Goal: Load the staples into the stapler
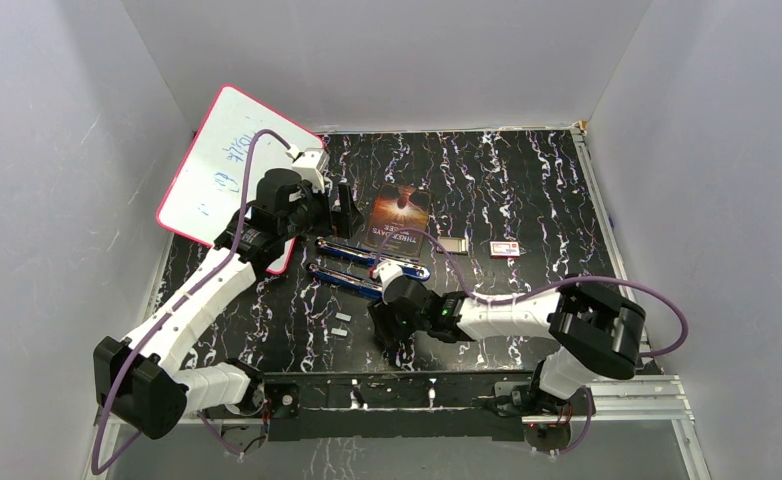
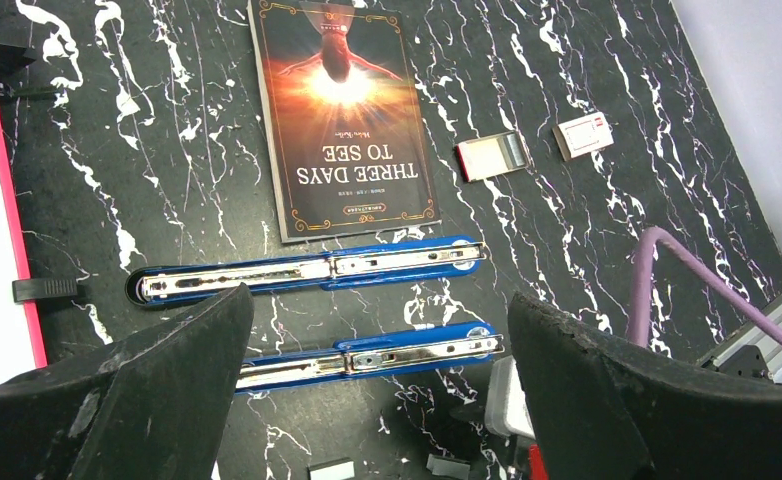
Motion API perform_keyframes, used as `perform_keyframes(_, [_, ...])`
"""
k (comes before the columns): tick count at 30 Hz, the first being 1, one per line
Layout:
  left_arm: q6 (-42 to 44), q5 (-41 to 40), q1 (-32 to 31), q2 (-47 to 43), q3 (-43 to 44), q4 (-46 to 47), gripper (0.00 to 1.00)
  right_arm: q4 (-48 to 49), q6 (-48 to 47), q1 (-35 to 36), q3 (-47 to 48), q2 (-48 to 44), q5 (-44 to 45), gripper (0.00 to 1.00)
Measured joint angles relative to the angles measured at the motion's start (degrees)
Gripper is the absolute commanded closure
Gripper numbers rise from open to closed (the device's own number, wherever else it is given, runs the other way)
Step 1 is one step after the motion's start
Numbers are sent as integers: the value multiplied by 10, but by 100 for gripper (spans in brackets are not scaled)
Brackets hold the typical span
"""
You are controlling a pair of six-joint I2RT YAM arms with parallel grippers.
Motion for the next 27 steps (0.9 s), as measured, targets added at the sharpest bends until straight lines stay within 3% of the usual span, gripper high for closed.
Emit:
perform_keyframes(9, [0,0,0,-4,0,0,2,3,0,0,55,54,-6,40])
perform_keyframes(27, [0,-2,0,-7,-9,0,2,-28,-8,6,58,50,41,43])
